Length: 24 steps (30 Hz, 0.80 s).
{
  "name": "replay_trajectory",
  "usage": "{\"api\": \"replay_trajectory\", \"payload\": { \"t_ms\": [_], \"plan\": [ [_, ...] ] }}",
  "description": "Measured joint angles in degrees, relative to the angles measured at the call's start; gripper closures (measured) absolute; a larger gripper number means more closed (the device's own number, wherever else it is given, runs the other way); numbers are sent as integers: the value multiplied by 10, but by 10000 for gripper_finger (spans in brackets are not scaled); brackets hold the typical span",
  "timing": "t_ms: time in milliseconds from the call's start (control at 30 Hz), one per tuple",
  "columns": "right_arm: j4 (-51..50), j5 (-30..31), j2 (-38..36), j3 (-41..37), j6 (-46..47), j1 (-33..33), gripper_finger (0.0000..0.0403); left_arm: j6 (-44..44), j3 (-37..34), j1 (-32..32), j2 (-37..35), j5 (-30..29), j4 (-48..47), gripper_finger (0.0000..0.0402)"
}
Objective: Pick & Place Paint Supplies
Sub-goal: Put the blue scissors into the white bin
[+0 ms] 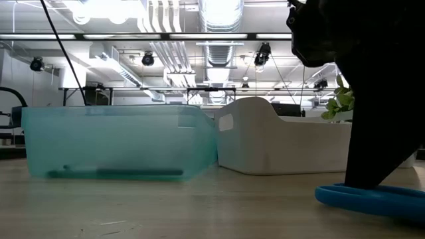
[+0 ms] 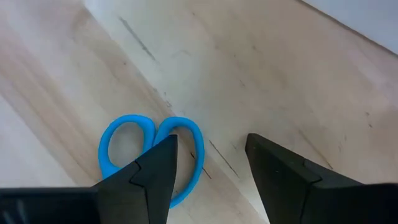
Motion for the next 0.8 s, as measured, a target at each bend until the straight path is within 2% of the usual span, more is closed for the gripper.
{"api": "replay_trajectory", "payload": {
  "t_ms": [200, 467, 667, 800],
  "plan": [
    [-77, -2, 1, 23, 94, 11, 209, 2, 0, 0, 0, 1, -2, 284],
    [-82, -21, -2, 39, 252, 30, 209, 2, 0, 0, 0, 0, -2, 284],
    [-60, -55, -2, 40, 285, 36, 209, 17, 0, 0, 0, -1, -2, 284],
    [-51, -56, -3, 40, 288, 36, 209, 17, 0, 0, 0, -1, -2, 284]
  ]
}}
